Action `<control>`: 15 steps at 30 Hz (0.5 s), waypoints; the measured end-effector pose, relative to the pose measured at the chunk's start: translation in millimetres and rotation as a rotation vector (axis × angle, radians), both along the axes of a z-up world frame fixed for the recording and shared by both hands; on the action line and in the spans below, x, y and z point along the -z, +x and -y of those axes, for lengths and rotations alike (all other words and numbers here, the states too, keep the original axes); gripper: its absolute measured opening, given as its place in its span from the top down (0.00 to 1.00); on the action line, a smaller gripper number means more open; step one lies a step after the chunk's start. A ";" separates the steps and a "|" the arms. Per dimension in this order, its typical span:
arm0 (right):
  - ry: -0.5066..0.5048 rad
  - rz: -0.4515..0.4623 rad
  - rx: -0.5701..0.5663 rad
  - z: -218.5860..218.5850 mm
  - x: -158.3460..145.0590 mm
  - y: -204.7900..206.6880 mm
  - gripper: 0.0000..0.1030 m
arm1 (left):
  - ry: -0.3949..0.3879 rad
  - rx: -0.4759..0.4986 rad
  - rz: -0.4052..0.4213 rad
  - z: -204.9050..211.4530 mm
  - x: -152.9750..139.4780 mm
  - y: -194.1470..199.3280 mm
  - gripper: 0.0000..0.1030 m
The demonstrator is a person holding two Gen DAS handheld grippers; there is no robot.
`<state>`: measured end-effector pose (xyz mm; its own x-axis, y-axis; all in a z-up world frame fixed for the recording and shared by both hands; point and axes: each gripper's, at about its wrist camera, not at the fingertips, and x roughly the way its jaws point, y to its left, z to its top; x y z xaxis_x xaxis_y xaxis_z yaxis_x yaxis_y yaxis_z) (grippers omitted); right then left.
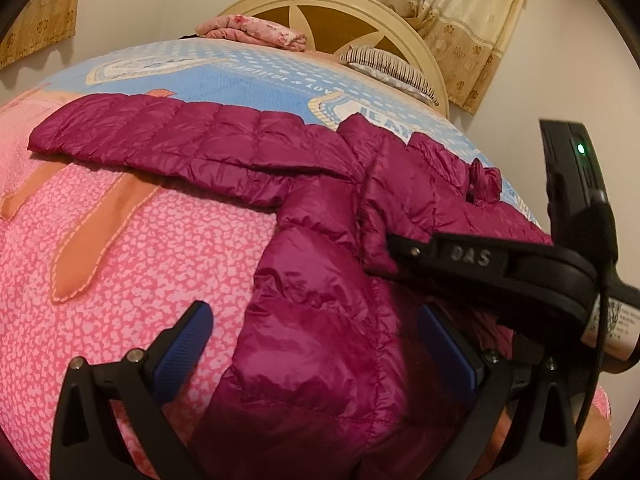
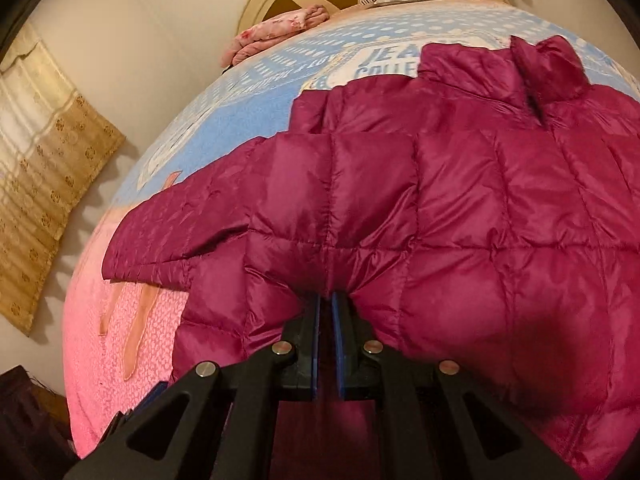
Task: Fold large clothes
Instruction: 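Carry the held sleeve across the jacket front with the right tool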
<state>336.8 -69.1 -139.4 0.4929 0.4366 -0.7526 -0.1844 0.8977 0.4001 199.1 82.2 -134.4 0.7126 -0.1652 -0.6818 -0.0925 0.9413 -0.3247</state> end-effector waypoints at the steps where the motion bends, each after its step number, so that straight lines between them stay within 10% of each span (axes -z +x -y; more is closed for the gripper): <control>1: 0.007 -0.005 0.001 -1.0 -1.7 1.4 0.94 | 0.002 0.000 -0.002 0.4 0.4 1.0 0.00; 7: 0.105 0.070 -0.022 39.2 -67.1 -17.3 0.94 | 0.005 -0.001 -0.003 0.6 0.8 0.8 0.00; 12: -0.184 0.261 0.186 118.5 -110.8 -57.6 0.94 | 0.008 -0.001 -0.003 3.0 0.7 1.2 0.00; 15: -0.242 0.192 0.401 191.4 -95.6 -58.4 0.94 | 0.019 -0.002 -0.009 2.3 0.6 1.2 0.00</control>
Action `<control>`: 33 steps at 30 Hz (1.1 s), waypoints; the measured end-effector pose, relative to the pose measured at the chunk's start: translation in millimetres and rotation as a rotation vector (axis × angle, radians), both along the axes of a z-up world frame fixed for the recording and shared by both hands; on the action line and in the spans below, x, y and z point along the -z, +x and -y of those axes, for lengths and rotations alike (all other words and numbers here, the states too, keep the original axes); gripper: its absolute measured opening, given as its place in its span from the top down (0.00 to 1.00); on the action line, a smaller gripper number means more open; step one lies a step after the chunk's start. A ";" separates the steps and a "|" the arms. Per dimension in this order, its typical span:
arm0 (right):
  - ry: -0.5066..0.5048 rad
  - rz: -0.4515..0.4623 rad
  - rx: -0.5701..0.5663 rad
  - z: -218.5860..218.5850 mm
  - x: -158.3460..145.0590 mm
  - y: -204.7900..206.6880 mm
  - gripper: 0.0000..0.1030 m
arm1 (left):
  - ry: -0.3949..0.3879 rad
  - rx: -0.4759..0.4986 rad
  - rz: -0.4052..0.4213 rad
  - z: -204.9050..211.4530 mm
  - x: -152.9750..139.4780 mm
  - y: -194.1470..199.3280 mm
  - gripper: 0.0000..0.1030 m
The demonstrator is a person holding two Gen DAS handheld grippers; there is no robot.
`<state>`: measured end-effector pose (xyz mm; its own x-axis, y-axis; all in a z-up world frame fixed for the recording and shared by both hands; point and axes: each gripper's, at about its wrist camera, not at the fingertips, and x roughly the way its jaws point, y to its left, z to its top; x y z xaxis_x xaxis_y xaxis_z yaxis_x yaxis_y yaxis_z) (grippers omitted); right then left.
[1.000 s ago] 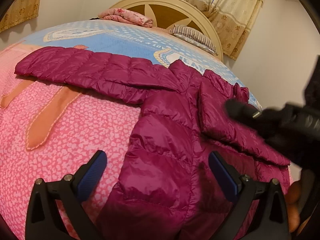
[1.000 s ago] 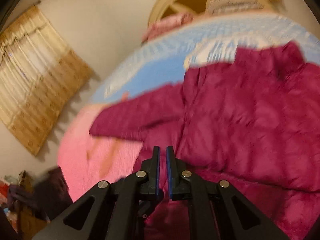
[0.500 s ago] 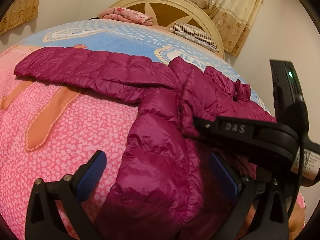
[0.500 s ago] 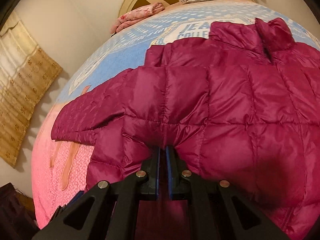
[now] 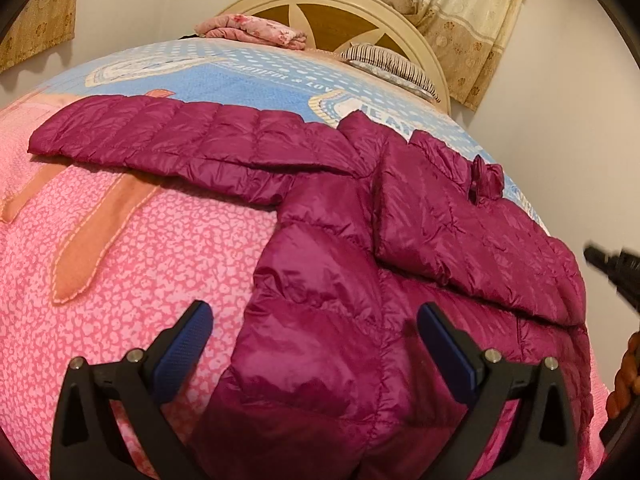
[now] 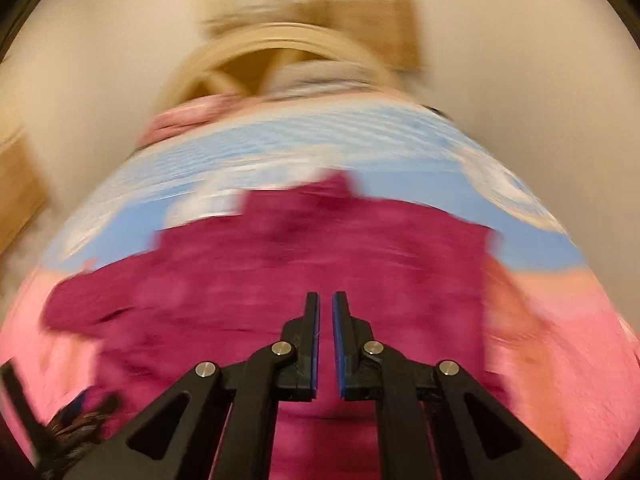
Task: Fold large clothes
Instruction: 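Carry the held sleeve across the jacket front with the right tool, then grasp the other sleeve cuff with the left tool and lift it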
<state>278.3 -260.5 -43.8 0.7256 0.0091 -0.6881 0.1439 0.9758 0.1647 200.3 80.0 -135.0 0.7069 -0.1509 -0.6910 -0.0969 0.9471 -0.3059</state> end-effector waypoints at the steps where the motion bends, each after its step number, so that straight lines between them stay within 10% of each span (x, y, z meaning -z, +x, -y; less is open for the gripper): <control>1: 0.039 -0.029 0.039 18.0 9.0 1.8 0.94 | 0.001 0.000 -0.001 -0.5 -0.4 0.0 0.00; 5: 0.131 -0.174 0.077 46.5 66.3 11.5 0.94 | -0.002 0.000 -0.002 -1.0 -0.4 -0.3 0.00; 10: 0.091 -0.109 0.079 44.8 81.1 5.3 0.94 | 0.027 -0.002 -0.025 2.3 1.2 3.0 0.00; 15: 0.111 -0.115 0.081 49.2 84.0 7.3 0.94 | 0.319 0.051 -0.127 44.1 6.4 11.6 0.00; 19: 0.122 -0.130 0.082 47.9 76.8 7.2 0.94 | 0.200 0.109 -0.107 26.8 -6.6 7.4 0.00; 24: 0.114 -0.010 0.007 28.7 44.0 -22.8 0.93 | 0.142 -0.114 0.049 -59.9 -57.5 -3.9 0.00; 26: 0.129 0.047 -0.038 15.0 25.2 -33.2 0.79 | 0.126 -0.221 0.037 -104.6 -68.9 6.6 0.00; 28: 0.190 0.120 -0.076 3.5 8.6 -42.2 0.03 | 0.084 -0.323 0.008 -145.2 -70.5 17.5 0.00; 33: 0.271 0.204 -0.152 -31.6 -14.6 -54.2 0.01 | -0.039 -0.540 -0.087 -222.8 -40.5 47.9 0.00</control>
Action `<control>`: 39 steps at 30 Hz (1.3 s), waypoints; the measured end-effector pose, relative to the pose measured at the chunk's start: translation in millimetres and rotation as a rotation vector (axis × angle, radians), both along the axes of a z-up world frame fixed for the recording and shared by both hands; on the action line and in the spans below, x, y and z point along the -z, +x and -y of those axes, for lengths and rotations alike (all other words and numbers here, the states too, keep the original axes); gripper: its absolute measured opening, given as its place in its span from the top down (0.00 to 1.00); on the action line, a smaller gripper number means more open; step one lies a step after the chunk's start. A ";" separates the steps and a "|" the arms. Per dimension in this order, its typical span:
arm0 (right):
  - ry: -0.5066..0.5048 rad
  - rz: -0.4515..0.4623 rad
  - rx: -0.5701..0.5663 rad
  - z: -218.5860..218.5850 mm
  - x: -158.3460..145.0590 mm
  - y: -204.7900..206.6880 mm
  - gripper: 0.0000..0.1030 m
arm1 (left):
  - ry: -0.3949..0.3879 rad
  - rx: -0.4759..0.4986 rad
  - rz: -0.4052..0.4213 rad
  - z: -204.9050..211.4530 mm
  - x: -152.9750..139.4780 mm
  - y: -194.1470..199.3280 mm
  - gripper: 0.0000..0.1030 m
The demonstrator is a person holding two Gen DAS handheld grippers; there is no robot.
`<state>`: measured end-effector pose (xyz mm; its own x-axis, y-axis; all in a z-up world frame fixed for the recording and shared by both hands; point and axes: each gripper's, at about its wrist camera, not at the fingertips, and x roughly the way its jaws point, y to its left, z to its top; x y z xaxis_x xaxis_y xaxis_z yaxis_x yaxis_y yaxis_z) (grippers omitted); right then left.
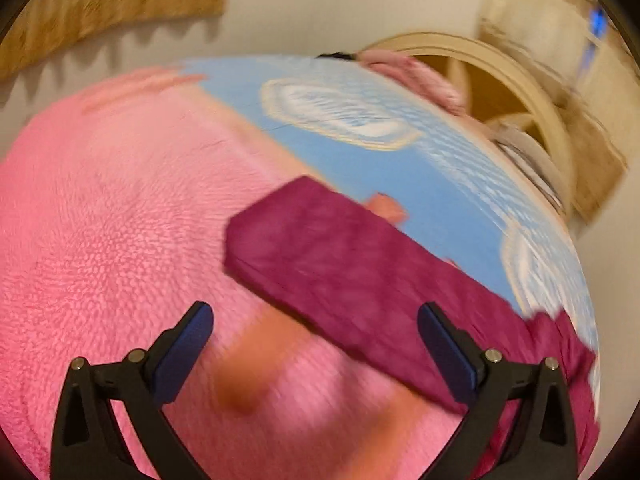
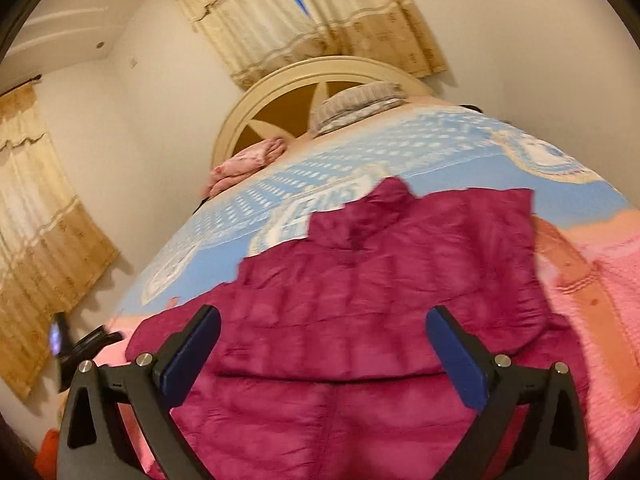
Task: Fold large clothes
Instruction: 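Grasp the other sleeve cuff with the left tool and lift it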
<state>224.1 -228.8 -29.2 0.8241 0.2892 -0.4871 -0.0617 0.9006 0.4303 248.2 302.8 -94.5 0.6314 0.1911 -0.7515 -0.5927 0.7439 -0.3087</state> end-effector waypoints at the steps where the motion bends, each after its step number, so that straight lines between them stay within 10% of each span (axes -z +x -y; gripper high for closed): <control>1: -0.012 -0.012 -0.008 -9.5 -1.2 -0.5 0.01 | -0.004 -0.010 -0.016 -3.7 5.3 4.7 0.00; 8: -0.153 -0.033 -0.064 -52.9 3.1 -18.9 0.01 | -0.019 -0.074 -0.084 -4.5 42.8 41.6 0.05; 11: -0.177 -0.053 -0.065 -53.6 9.0 -24.3 0.01 | 0.034 -0.088 -0.066 3.7 46.9 48.1 0.31; 13: -0.167 -0.069 -0.057 -49.8 12.0 -27.4 0.01 | 0.062 -0.083 -0.056 -2.6 42.3 54.4 0.67; 16: -0.136 -0.099 -0.033 -38.5 16.3 -27.4 0.01 | 0.059 -0.022 -0.045 -6.9 36.3 66.3 0.85; 23: -0.060 -0.129 0.042 -9.1 19.2 -33.3 0.01 | 0.208 0.085 0.134 31.4 -31.4 56.7 0.90; 31: 0.009 -0.151 0.107 16.0 25.2 -42.6 0.01 | 0.395 0.492 0.467 192.5 -139.4 18.1 0.90; 39: 0.022 -0.155 0.146 35.1 26.4 -54.5 0.01 | 0.279 0.872 0.440 330.9 -100.4 -2.5 0.89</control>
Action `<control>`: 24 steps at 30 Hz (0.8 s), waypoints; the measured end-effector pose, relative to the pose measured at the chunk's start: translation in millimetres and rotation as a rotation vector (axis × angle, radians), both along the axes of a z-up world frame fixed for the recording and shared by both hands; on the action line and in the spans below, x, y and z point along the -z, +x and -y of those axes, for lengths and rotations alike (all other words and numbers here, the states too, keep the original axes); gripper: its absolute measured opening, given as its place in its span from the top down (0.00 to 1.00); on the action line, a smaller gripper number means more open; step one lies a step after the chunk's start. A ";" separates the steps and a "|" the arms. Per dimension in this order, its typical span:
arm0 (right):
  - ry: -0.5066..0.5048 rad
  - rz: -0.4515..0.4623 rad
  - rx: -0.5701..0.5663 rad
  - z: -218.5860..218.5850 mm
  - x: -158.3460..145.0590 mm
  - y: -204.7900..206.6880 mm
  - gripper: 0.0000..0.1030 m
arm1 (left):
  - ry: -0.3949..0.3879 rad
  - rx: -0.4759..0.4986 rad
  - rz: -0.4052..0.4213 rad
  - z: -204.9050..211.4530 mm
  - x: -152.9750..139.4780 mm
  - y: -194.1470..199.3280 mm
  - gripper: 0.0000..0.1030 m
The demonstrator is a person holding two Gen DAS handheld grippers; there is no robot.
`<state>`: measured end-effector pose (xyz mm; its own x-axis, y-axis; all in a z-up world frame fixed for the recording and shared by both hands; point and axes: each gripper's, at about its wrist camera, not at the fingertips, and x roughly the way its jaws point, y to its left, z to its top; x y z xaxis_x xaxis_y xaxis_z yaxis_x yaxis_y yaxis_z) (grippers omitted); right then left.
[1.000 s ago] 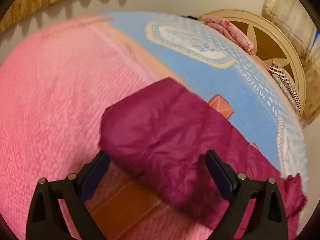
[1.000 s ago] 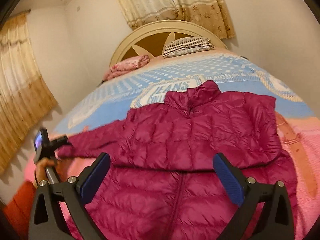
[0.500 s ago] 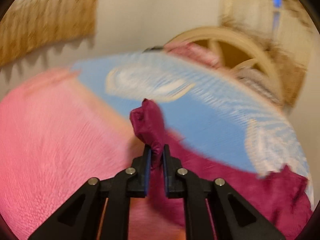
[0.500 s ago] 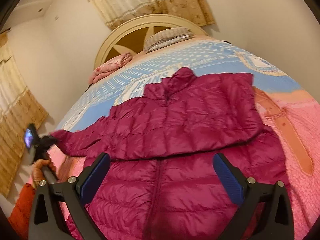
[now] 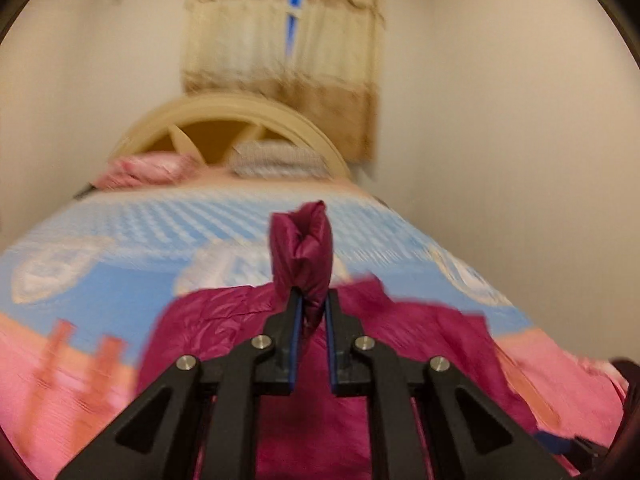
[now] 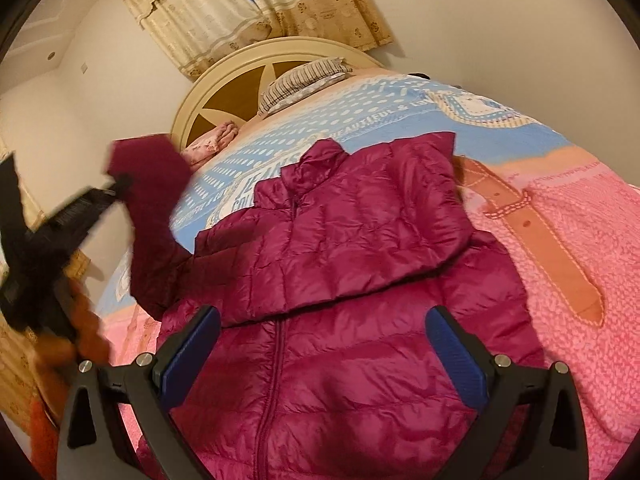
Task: Fold large clothes
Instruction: 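Grasp the other sleeve cuff with the left tool and lift it, then fold the held sleeve across the jacket front with the left tool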
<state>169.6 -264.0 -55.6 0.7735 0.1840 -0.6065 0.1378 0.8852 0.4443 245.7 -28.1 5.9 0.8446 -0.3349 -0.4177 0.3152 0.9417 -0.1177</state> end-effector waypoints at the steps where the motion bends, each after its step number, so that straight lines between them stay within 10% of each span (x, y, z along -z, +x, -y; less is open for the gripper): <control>1: -0.001 -0.002 0.004 2.0 0.6 -1.8 0.01 | 0.003 0.027 -0.046 11.9 13.5 1.1 0.89; 5: -0.008 -0.020 0.022 11.3 4.3 -10.4 0.01 | 0.066 0.091 -0.304 45.8 70.1 12.4 0.69; 7: -0.002 -0.026 0.030 15.6 5.8 -14.7 0.01 | 0.082 0.122 -0.422 51.3 90.5 5.2 0.35; 8: -0.003 -0.027 0.034 17.2 5.9 -16.8 0.01 | 0.086 0.135 -0.453 49.0 97.6 -0.3 0.33; 14: -0.009 -0.010 0.039 20.3 -1.3 -16.1 0.01 | 0.085 0.097 -0.335 2.8 78.8 -58.4 0.02; 24: -0.080 -0.021 -0.123 -21.7 -6.8 97.4 0.01 | -0.145 -0.338 -0.319 -143.5 105.8 -48.0 0.01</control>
<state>267.0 -242.3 -48.8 0.7350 0.2271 -0.6388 0.0347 0.9284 0.3700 197.7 115.4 -99.8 0.7535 -0.1377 -0.6428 -0.0787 0.9519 -0.2963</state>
